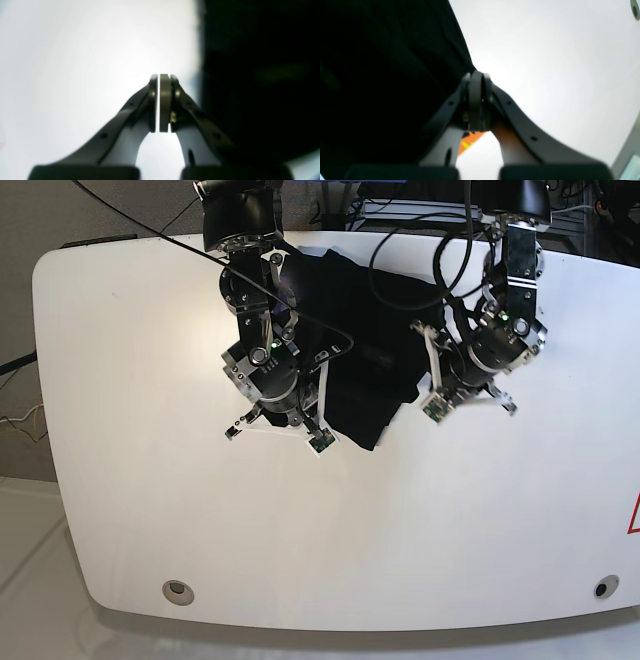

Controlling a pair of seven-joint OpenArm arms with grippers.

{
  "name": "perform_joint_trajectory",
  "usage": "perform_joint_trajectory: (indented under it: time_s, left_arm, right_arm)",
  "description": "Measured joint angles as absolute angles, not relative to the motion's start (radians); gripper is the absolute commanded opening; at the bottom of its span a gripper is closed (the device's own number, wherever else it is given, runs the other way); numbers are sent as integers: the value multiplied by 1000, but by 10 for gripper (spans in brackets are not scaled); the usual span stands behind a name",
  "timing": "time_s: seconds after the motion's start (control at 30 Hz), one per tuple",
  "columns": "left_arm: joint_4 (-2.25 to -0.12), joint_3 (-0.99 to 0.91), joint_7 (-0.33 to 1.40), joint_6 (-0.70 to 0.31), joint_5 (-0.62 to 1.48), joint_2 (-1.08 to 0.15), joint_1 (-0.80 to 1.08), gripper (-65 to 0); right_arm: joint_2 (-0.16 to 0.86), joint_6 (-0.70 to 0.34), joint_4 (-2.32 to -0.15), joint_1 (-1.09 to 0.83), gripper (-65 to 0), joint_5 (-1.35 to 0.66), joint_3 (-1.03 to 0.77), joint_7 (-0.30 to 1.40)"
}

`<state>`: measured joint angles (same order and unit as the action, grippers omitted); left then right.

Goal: Fold the T-shirt properly

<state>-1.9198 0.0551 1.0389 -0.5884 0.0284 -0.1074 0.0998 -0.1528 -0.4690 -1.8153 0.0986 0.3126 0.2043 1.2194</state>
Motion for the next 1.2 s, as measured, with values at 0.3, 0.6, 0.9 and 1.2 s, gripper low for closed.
perform_joint_trajectory:
  time_s: [0.3, 0.6, 0.9, 1.2]
  left_arm:
    - [-1933, 51, 1040, -584, 197, -59, 183, -650]
    - [-1935, 51, 1044, -583, 262, -28, 228, -650]
    - [-1940, 50, 1056, -583, 281, -22, 258, -650]
    - [-1940, 52, 1058, -584, 286, 20, 306, -650]
  right_arm:
    - [-150, -416, -1692, 137, -650, 317, 204, 1224]
    - [-149, -399, -1673, 146, -650, 295, 203, 1224]
    - [-152, -400, -1673, 183, -650, 122, 125, 1213]
    - [-151, -400, -1671, 192, -650, 47, 130, 1190]
